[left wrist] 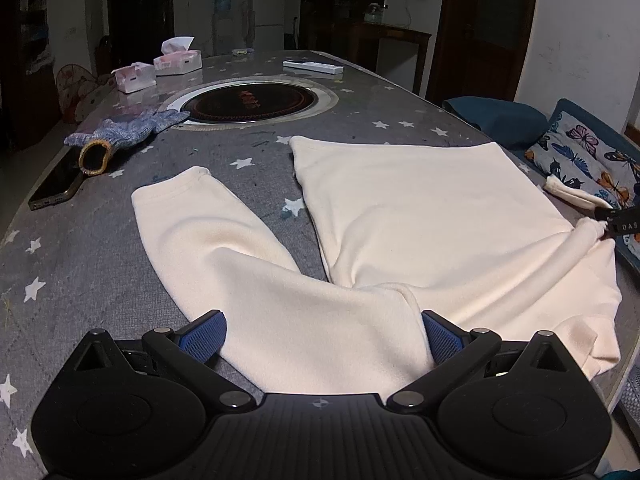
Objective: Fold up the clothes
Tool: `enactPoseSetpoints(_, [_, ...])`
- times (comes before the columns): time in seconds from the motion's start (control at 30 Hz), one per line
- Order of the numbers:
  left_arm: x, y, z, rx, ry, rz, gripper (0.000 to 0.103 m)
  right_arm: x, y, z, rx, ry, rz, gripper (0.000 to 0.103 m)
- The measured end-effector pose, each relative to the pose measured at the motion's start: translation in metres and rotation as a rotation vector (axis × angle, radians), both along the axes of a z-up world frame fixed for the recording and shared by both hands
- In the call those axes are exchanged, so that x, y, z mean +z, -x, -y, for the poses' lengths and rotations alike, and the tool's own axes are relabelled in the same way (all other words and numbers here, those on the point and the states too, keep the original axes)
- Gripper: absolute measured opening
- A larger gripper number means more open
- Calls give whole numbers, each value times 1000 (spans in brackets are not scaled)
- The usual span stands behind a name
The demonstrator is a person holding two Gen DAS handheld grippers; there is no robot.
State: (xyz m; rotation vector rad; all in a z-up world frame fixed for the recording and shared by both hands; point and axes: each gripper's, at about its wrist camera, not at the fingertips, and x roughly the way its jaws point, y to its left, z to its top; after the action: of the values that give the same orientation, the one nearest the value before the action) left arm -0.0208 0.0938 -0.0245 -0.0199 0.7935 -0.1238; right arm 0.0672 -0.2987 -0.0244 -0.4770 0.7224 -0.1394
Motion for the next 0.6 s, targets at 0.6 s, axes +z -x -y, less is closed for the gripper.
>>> enactPoseSetpoints(0.6, [30, -42, 14, -15, -24, 38, 102, 25, -5, -16, 143, -136, 12, 103])
